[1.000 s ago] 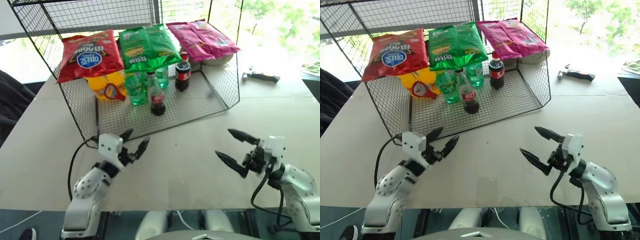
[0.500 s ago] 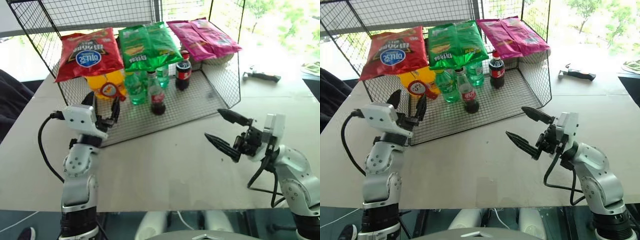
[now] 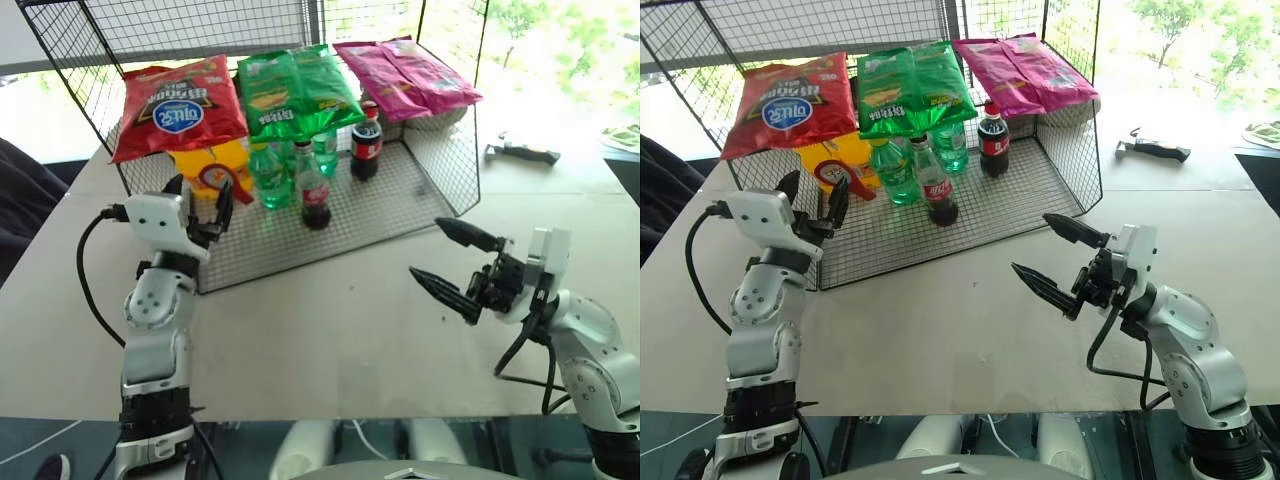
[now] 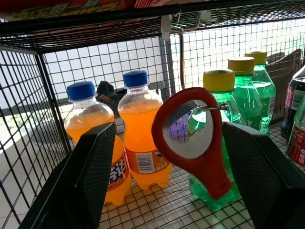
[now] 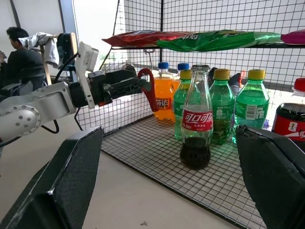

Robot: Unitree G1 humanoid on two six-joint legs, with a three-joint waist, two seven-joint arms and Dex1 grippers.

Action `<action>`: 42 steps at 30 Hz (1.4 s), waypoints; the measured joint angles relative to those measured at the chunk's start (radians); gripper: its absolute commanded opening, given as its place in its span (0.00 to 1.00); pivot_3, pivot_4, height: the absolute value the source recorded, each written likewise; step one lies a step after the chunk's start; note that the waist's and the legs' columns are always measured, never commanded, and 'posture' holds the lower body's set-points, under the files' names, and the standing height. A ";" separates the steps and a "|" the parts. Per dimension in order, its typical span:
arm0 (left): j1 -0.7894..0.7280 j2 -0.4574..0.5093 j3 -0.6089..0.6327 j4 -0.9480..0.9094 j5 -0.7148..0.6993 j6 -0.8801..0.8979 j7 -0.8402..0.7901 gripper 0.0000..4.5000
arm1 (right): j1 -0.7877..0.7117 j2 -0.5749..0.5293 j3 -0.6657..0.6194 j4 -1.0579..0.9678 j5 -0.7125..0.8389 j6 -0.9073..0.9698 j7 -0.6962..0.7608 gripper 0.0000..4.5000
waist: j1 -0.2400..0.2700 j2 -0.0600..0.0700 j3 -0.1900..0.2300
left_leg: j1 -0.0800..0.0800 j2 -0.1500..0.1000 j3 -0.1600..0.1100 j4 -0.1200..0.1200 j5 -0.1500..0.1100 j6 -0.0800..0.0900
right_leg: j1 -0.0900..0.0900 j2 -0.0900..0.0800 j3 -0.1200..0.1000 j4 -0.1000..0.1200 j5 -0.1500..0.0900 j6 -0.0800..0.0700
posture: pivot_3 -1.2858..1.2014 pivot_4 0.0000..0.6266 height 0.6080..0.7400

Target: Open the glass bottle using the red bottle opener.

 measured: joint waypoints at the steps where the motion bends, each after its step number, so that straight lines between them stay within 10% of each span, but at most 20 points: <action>1: -0.001 0.000 0.000 0.001 0.000 0.000 -0.002 0.81 | 0.003 0.000 0.000 0.000 -0.002 -0.001 -0.001 0.99 | 0.000 0.000 0.000 | 0.000 0.000 0.000 0.000 0.000 0.000 | 0.000 0.000 0.000 0.000 0.000 0.000 | 0.52 0.24 1.00; 6: -0.004 0.000 0.000 0.002 -0.002 0.000 -0.016 0.81 | 0.009 0.003 0.000 0.000 -0.012 -0.002 -0.006 0.99 | 0.000 0.000 0.000 | 0.000 0.000 0.000 0.000 0.000 0.000 | 0.000 0.000 0.000 0.001 0.000 0.000 | 0.52 0.24 1.00; 12: -0.004 0.000 0.003 0.002 -0.010 0.000 -0.019 0.36 | 0.014 0.003 0.000 0.000 -0.016 -0.003 -0.005 1.00 | 0.000 0.000 0.000 | 0.000 0.000 0.000 0.000 0.000 -0.001 | -0.001 0.000 0.000 0.002 0.000 0.000 | 0.52 0.24 1.00; 23: 0.002 -0.006 0.009 0.001 -0.022 0.000 -0.016 0.36 | 0.014 0.005 0.000 0.003 -0.019 -0.003 0.003 1.00 | 0.000 -0.001 0.000 | 0.000 0.000 0.000 0.000 0.001 -0.001 | -0.001 0.000 0.000 0.002 0.000 0.000 | 0.52 0.24 1.00; 31: 0.017 -0.015 0.012 -0.004 -0.059 0.005 -0.025 0.98 | 0.014 0.005 0.000 0.009 -0.026 -0.003 0.004 1.00 | 0.000 -0.001 0.000 | 0.000 0.000 0.000 0.000 0.001 -0.001 | -0.001 0.000 0.000 0.002 0.000 0.000 | 0.52 0.24 1.00; 42: -0.061 -0.002 0.012 0.063 -0.061 0.012 -0.034 0.98 | 0.015 0.014 0.000 0.009 -0.035 -0.004 0.003 1.00 | 0.000 -0.002 -0.001 | 0.000 0.000 0.000 0.000 0.001 -0.001 | -0.001 0.000 0.000 0.003 0.000 0.000 | 0.52 0.24 1.00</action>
